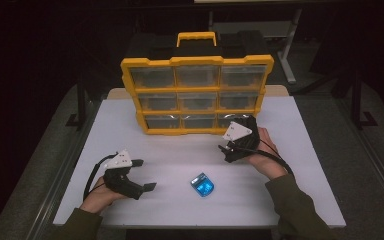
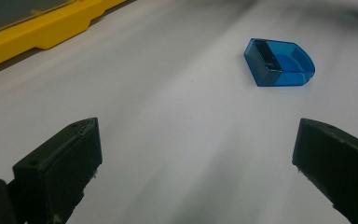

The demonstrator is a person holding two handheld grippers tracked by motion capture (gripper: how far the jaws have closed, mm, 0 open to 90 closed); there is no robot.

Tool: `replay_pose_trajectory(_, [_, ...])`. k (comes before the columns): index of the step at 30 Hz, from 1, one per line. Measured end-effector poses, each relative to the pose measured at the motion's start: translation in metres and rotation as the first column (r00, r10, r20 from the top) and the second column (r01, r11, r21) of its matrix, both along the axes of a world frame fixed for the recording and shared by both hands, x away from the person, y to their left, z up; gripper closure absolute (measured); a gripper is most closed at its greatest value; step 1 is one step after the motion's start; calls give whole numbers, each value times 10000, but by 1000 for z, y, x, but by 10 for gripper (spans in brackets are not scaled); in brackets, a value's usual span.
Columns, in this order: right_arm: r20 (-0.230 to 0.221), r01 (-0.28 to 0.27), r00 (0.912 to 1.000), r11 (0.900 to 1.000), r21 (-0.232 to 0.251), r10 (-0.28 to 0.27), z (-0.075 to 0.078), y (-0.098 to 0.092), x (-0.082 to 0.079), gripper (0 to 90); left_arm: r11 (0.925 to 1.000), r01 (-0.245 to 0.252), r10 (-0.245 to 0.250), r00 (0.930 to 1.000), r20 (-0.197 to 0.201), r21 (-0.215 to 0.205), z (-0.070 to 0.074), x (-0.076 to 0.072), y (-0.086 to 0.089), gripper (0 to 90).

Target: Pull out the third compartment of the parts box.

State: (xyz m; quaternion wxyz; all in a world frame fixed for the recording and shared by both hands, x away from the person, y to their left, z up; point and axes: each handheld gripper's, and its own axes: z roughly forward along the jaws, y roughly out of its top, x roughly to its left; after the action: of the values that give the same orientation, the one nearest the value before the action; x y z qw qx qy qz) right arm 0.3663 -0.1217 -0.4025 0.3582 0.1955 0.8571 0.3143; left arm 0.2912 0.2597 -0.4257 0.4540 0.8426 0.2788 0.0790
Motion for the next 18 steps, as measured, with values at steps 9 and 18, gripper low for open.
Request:
replay_pose_trajectory(9, [474, -101, 9988, 9976, -691, 134, -1, 1, -1, 0, 10000, -32, 32, 10000, -34, -6, 0, 0, 0, 12])
replay_pose_trajectory(18, [880, -146, 9957, 9894, -1446, 276, -5, 5, -3, 0, 10000, -34, 34, 10000, -37, 0, 0, 0, 0, 12])
